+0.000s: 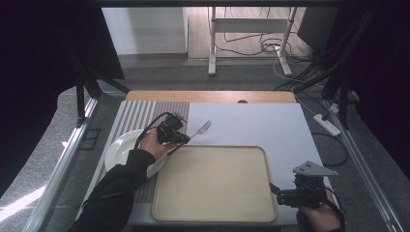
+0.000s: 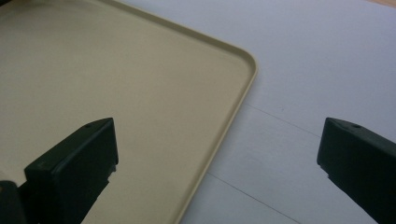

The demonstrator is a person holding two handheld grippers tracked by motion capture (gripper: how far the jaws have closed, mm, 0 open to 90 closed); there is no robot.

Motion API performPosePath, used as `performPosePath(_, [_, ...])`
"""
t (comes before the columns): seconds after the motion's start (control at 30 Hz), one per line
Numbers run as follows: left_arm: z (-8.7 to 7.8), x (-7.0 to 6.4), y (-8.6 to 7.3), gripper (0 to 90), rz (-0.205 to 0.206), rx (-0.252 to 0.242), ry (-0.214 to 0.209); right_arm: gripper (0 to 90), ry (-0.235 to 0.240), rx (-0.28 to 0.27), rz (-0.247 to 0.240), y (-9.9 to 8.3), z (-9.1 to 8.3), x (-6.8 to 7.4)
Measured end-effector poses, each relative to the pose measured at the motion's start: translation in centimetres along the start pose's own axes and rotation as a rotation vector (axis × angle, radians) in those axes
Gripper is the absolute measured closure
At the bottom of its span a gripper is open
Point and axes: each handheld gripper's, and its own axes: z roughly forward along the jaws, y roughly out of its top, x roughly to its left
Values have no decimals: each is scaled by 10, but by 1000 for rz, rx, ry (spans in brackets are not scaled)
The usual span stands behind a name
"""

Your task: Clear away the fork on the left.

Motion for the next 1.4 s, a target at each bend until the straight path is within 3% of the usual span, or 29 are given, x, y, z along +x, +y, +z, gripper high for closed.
performPosePath(0.4, [-15,-40,-27,847,-5,14,0,0,5,-4,-8,0,0,0])
performPosePath(0.5, [-17,-49,-34,847,4,30,17,0,6,-5,-9,0,0,0])
performPosePath(0.6, [-19,-56,-42,846,-18,19,-1,0,7,-6,-11,0,0,1])
performPosePath(0.73, [-15,-68,-50,847,-11,49,5,0,8,-6,-12,0,0,1])
performPosePath(0.93, [-11,-80,-60,847,-32,62,-13,0,9,-5,-15,1,0,1])
performPosePath(1.4, [7,-95,-79,845,-67,170,31,0,11,-8,-21,1,0,2])
